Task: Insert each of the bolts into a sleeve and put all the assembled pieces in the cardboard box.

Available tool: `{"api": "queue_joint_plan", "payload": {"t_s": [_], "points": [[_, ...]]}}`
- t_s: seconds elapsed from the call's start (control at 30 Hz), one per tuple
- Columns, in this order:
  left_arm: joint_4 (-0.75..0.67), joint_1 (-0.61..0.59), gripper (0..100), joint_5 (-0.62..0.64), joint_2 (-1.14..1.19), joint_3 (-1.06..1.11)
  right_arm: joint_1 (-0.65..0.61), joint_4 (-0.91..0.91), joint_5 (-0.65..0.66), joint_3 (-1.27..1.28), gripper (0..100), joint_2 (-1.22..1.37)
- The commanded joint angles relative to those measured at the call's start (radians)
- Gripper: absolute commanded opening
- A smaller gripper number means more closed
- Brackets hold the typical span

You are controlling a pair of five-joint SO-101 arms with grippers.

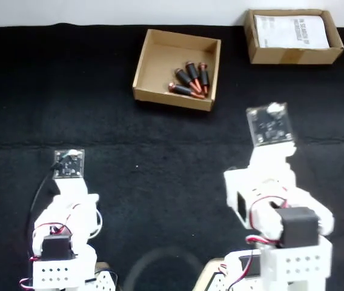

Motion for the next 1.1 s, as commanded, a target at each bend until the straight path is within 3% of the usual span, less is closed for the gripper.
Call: {"api": "queue_joint_plan", "payload": {"t_s": [0.0, 0.2, 0.43, 0.53, 0.63, 0.73, 0.83, 0.9, 1.07], "points": [[0.005, 0.042, 1, 0.006, -0.005, 0.016, 0.012, -0.171, -0.002, 0.329, 18.0, -0.067], [0.014, 0.041, 1, 0.008, -0.004, 0.016, 0.008, -0.377, -0.006, 0.662, 18.0, -0.067], [0.086, 0.038, 1, 0.002, -0.004, 0.016, 0.007, -0.328, -0.006, 0.743, 17.1, -0.024], [0.089, 0.038, 1, -0.011, -0.004, 0.016, -0.007, -0.328, -0.008, 0.748, 10.2, 0.005], [0.089, 0.038, 1, -0.143, -0.004, 0.016, -0.004, -0.334, -0.009, 0.75, 0.2, 0.018], [0.109, 0.038, 1, -0.281, -0.004, 0.016, -0.001, -0.335, -0.009, 0.751, 0.9, 0.018], [0.164, 0.038, 1, -0.333, -0.005, 0.016, 0.007, -0.338, -0.069, 0.753, 0.7, 0.018], [0.164, 0.013, 1, -0.305, -0.005, 0.016, 0.027, -0.377, -0.143, 0.791, 0.7, 0.018], [0.164, -0.041, 1, -0.034, -0.005, 0.016, 0.05, -0.509, -0.256, 0.935, 0.7, 0.012]]}}
